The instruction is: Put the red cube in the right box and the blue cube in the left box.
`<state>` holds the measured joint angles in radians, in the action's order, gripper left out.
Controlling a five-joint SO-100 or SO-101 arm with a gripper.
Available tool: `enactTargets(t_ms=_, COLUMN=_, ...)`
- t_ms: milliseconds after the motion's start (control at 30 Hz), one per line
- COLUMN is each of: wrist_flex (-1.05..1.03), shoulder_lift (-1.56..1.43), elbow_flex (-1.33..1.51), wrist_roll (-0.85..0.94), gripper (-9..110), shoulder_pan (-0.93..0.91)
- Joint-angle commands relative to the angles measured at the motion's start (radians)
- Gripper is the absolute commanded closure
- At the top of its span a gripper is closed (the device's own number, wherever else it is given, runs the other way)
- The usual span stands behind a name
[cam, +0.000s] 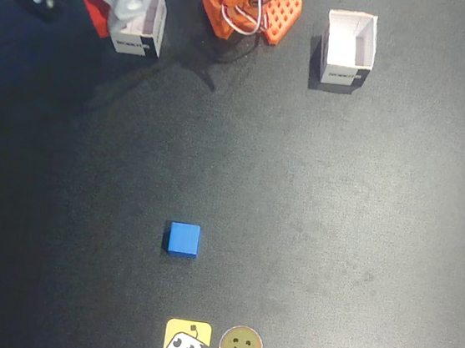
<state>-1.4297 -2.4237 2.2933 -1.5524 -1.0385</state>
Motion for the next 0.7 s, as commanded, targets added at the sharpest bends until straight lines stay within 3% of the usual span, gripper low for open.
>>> enactTargets(t_ms=0, wrist_flex=-0.003, shoulder_lift=-0.066, elbow_flex=0.02, wrist_roll=-0.017, gripper=90, shoulder_pan=-0.029)
enactTargets(t_ms=667, wrist_flex=-0.035, shoulder_lift=-0.233, elbow_flex=0.181, wrist_roll=-0.046, gripper=90, shoulder_pan=-0.181)
